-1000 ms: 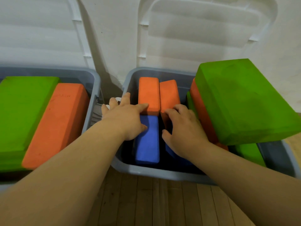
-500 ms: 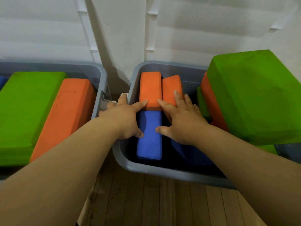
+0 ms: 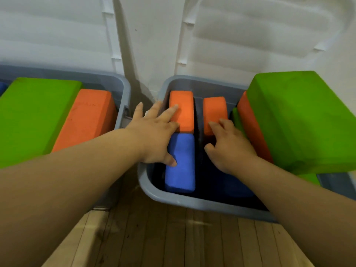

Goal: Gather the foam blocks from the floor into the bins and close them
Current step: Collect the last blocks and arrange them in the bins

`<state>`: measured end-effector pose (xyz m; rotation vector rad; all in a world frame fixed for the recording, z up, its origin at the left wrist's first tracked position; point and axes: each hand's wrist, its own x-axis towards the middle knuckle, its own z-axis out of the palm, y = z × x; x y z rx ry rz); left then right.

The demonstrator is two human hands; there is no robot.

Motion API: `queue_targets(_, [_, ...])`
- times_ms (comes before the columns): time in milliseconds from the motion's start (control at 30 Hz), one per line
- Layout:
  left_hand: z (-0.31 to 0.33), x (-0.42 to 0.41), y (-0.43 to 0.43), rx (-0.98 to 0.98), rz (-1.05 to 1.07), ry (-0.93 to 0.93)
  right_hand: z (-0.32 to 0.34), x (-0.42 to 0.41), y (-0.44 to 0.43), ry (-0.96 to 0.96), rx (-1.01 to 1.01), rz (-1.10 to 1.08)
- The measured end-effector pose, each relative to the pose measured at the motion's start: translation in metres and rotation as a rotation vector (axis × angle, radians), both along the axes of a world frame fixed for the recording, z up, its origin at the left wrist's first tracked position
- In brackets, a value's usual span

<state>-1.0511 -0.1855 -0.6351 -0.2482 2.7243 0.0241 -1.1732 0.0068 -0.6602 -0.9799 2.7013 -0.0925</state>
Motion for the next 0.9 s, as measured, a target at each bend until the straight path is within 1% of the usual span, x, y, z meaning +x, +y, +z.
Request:
queue_targets(100, [-0.006, -0.002, 0.001, 0.08, -0.05, 0.009, -0.001, 0.0, -0.002, 0.092, -0.032, -0.052])
queue_targets(167, [-0.006, -0.005, 0.002, 0.081, -0.052, -0.021, -0.004, -0.005, -0.01, 0.136, -0.074, -0.083])
queue_targets(267, [-0.001, -0.011, 0.007, 0.07, -0.059, -0.059, -0.005, -0.015, -0.021, 0.121, -0.102, -0.198])
queue_targets(333, [0.002, -0.014, 0.01, 0.05, -0.073, -0.076, -0.007, -0.021, -0.02, 0.103, -0.07, -0.226])
queue_targets(367, [0.003, -0.016, 0.01, 0.039, -0.08, -0.081, -0.008, -0.025, -0.018, 0.102, -0.089, -0.231])
queue_targets(400, [0.003, -0.017, 0.01, 0.037, -0.083, -0.089, -0.009, -0.028, -0.015, 0.102, -0.144, -0.233])
queue_targets(533, [0.001, -0.016, 0.008, 0.088, -0.065, -0.108, -0.014, -0.03, -0.007, 0.12, -0.477, -0.2])
queue_targets(567, [0.0, -0.017, 0.01, 0.093, -0.064, -0.114, -0.018, -0.028, -0.004, 0.125, -0.516, -0.186])
queue_targets(600, [0.0, -0.019, 0.012, 0.092, -0.064, -0.118, -0.022, -0.026, -0.001, 0.126, -0.514, -0.18])
queue_targets(667, [-0.001, -0.022, 0.015, 0.083, -0.065, -0.115, -0.028, -0.023, 0.002, 0.112, -0.448, -0.173])
queue_targets(767, [-0.004, -0.022, 0.015, 0.08, -0.071, -0.098, -0.024, -0.021, -0.002, 0.072, -0.356, -0.1])
queue_targets(833, [-0.004, -0.02, 0.014, 0.084, -0.071, -0.093, -0.018, -0.015, -0.003, 0.003, -0.263, -0.118])
queue_targets(900, [-0.004, -0.018, 0.013, 0.074, -0.074, -0.087, -0.013, -0.005, 0.003, -0.061, -0.156, -0.196])
